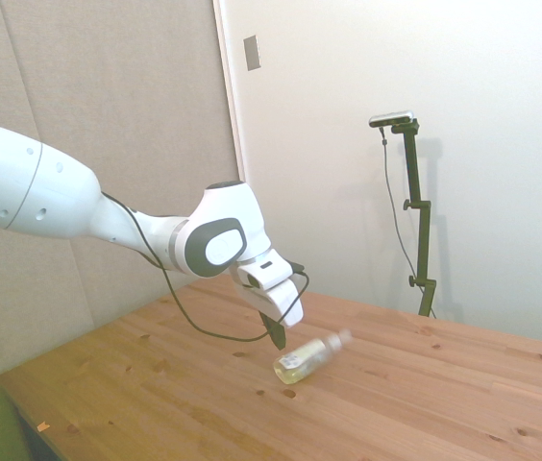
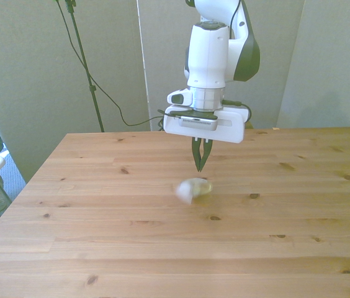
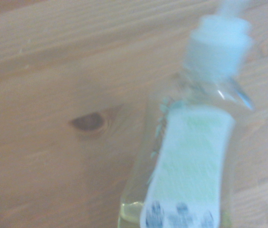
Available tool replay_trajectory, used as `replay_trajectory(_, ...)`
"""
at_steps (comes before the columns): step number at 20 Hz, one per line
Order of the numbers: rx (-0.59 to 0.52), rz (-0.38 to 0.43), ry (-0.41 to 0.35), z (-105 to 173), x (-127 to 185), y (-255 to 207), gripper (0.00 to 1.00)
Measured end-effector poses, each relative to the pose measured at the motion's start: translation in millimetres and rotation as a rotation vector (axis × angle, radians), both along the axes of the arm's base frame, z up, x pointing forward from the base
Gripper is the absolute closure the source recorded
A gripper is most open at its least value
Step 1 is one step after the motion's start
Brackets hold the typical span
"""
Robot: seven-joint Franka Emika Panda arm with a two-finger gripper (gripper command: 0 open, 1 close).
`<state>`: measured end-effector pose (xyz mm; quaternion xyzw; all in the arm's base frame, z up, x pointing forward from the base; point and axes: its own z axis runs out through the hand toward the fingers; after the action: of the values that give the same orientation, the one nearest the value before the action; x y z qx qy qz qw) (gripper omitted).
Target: Knock down the sanitizer
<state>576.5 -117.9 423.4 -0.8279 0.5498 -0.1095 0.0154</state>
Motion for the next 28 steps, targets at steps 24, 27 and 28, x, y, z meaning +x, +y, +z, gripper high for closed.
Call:
replay_trajectory(24, 0.012, -0.077, -0.035, 0.3, 64.3, -20.9, 0.0)
replay_trajectory(27, 0.017, -0.069, -0.03, 2.2, 56.7, -14.5, 0.0)
replay_trajectory(28, 0.018, -0.066, -0.029, 3.5, 53.8, -12.7, 0.0)
